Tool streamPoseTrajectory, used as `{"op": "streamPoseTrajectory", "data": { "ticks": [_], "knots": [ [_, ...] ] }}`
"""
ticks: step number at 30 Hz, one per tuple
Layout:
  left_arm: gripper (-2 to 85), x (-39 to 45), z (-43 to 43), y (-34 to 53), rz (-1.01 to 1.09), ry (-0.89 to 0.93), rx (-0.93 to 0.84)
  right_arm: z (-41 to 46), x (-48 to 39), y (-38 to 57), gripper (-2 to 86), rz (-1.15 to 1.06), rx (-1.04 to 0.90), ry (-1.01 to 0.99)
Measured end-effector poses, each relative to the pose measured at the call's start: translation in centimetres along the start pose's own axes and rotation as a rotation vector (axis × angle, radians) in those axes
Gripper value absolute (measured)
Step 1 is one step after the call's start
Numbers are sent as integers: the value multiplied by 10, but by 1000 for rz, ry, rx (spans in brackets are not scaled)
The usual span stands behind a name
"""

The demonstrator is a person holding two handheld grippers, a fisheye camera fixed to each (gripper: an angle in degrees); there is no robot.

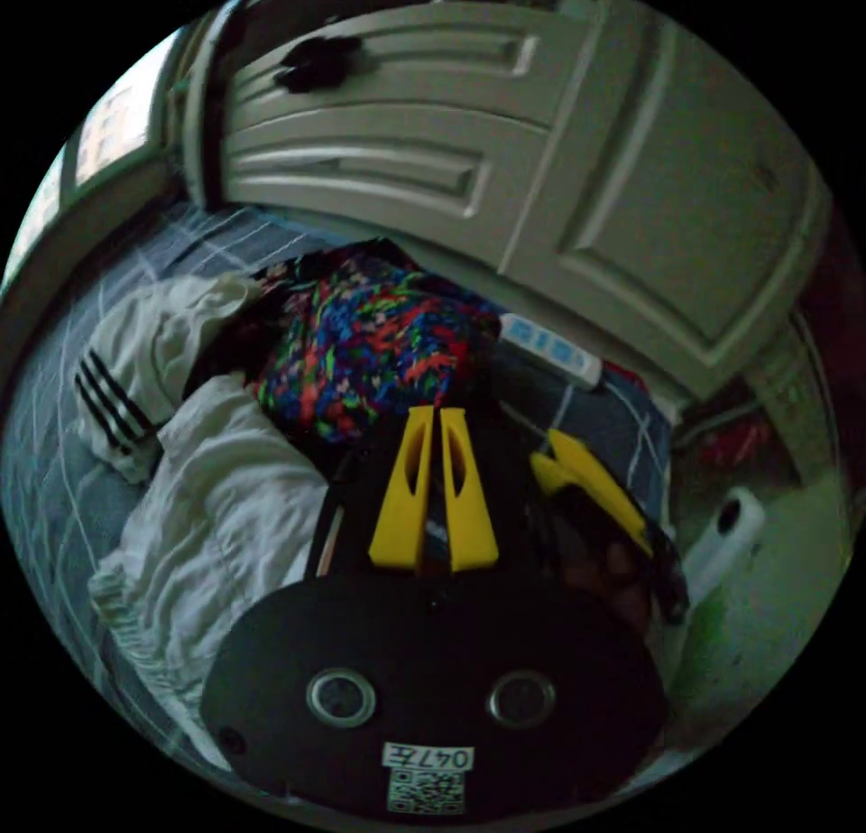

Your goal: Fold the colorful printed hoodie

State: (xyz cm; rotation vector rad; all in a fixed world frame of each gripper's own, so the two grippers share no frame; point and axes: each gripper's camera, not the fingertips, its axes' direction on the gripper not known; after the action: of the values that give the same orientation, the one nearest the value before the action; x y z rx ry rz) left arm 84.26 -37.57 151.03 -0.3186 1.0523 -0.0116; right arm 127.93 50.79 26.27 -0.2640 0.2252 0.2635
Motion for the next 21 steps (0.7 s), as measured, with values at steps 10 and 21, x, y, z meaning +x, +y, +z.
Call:
{"op": "streamPoseTrajectory", "data": {
  "ticks": [10,21],
  "knots": [
    [-5,12,-122,120,466,128,41,29,-35,15,30,169,-55,-553],
    [-4,-15,-385,275,526,54,234,-90,-302,39,21,-475,136,-670]
  ]
}}
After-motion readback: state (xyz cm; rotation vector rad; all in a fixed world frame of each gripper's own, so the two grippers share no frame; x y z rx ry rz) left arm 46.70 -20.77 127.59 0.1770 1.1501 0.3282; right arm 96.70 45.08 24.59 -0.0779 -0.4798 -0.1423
